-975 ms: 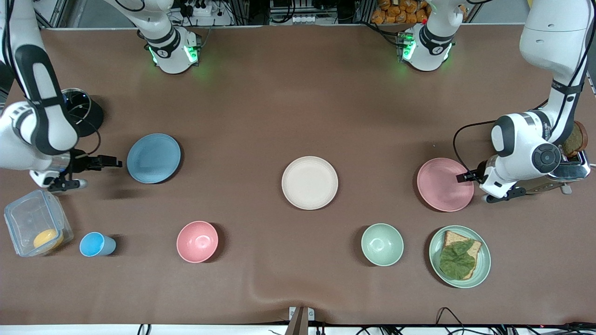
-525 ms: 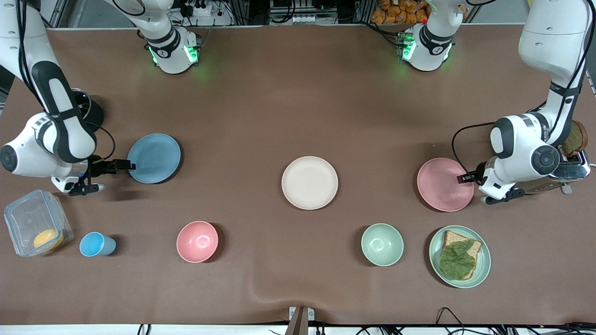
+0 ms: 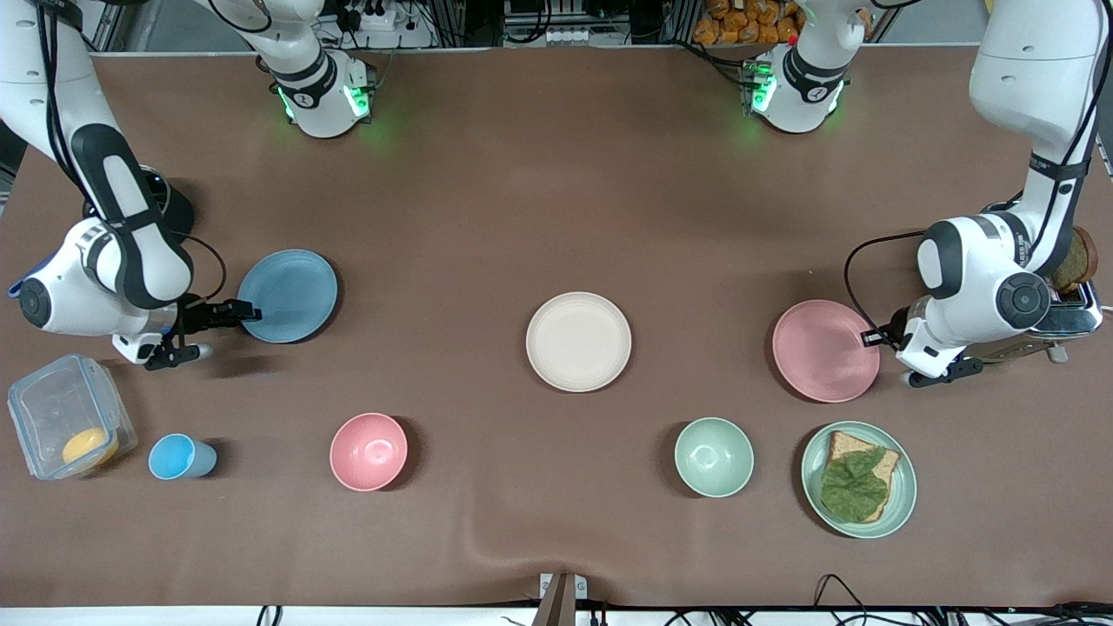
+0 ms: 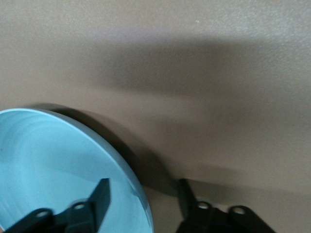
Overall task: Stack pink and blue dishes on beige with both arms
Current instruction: 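Grip the pink plate rim with the left gripper and carry it onto the beige plate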
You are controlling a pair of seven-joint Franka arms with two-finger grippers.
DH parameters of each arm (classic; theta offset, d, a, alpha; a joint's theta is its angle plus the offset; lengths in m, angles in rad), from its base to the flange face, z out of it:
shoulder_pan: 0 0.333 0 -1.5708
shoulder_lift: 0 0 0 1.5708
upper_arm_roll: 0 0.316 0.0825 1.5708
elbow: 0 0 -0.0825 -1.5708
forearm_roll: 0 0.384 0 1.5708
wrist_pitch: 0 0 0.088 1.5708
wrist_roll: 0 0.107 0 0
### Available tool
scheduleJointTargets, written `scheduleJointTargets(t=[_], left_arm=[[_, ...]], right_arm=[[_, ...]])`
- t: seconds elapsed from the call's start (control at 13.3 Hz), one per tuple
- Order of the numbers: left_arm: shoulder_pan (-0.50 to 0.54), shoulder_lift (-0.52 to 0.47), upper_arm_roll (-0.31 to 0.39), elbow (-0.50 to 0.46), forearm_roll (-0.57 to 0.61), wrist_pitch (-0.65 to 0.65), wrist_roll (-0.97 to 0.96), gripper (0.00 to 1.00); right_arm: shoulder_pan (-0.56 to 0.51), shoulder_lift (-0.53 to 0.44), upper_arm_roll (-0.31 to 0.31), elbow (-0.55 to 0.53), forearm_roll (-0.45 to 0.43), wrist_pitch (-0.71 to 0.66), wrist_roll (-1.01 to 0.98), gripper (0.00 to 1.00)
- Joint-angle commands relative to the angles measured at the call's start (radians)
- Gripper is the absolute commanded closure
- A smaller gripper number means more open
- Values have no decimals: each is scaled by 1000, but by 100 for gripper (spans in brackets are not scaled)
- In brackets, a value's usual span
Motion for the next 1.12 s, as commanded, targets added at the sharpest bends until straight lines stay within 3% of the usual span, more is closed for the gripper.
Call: scheduleJointTargets(t=[0.0,0.3,0.45,0.6,0.75,0.9,1.05], left_arm=[[3,-61,-23,21,-27,-73,15,100],[1,-107,-83,200,-38,-328,-22,100],[-5,-110,-154,288,-54,-396,-107,100],[-16,-85,-239,383,-58,-426,-222,100],[-58,-59,-296,420,-53,-426,-324,100],[-134,-56,-301,420,-67,-411,-336,100],[-164,-35,-305,420,-167,-358,-346,100]], right_arm=[[-11,19,11,14,18,-8,-38,100],[-5,19,11,35,18,-32,-39,100],[-8,19,11,95,18,-139,-39,100],[-10,17,11,109,18,-160,-38,100],[-11,16,10,124,16,-183,-38,100],[-16,16,10,149,16,-225,-39,100],[-17,14,8,164,15,-250,-39,100]])
